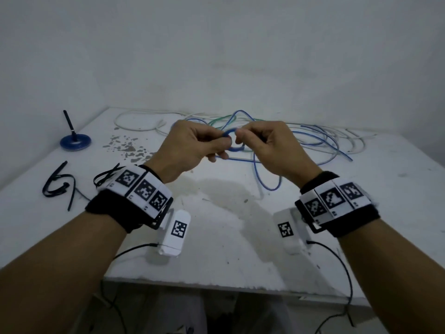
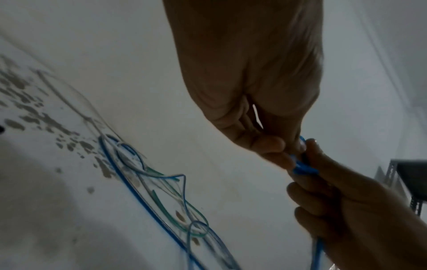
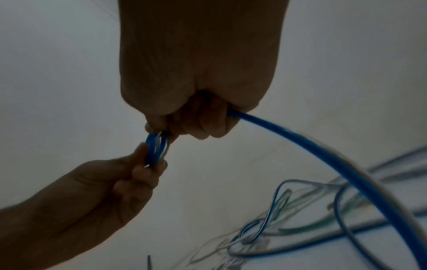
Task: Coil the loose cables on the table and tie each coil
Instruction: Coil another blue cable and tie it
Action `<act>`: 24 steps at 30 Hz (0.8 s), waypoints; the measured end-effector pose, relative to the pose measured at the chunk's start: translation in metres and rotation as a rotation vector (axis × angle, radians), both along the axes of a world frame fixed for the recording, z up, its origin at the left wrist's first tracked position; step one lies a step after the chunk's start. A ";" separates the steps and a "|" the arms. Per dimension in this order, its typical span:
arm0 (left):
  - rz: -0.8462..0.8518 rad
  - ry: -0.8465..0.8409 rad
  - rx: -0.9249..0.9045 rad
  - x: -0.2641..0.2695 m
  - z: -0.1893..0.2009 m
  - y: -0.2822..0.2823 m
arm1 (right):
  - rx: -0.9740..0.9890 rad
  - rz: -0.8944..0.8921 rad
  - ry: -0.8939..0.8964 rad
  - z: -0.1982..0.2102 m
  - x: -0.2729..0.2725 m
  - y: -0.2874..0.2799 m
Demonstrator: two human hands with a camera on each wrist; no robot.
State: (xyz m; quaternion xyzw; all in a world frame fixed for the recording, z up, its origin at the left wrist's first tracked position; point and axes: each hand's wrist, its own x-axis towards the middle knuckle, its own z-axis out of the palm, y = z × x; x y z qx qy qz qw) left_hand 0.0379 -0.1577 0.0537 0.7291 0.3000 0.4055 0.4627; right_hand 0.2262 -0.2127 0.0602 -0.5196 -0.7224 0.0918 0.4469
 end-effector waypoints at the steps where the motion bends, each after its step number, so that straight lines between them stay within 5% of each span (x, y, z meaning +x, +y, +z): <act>1: 0.010 -0.102 -0.027 0.006 0.001 -0.004 | 0.023 -0.025 0.150 -0.004 -0.006 0.001; 4: 0.024 -0.337 -0.117 0.023 0.000 -0.013 | 0.022 -0.072 0.622 -0.017 -0.032 0.001; 7: 0.048 -0.429 -0.151 0.029 -0.004 -0.013 | -0.013 -0.008 0.755 -0.020 -0.046 0.001; 12: -0.007 -0.514 -0.302 0.017 -0.004 -0.008 | 0.000 0.050 0.624 -0.015 -0.041 0.000; 21: -0.067 0.037 0.027 0.000 0.009 -0.004 | 0.001 -0.096 0.238 -0.015 -0.016 -0.005; 24: -0.080 -0.005 -0.005 0.002 0.016 -0.006 | -0.018 -0.109 0.182 -0.006 -0.013 -0.005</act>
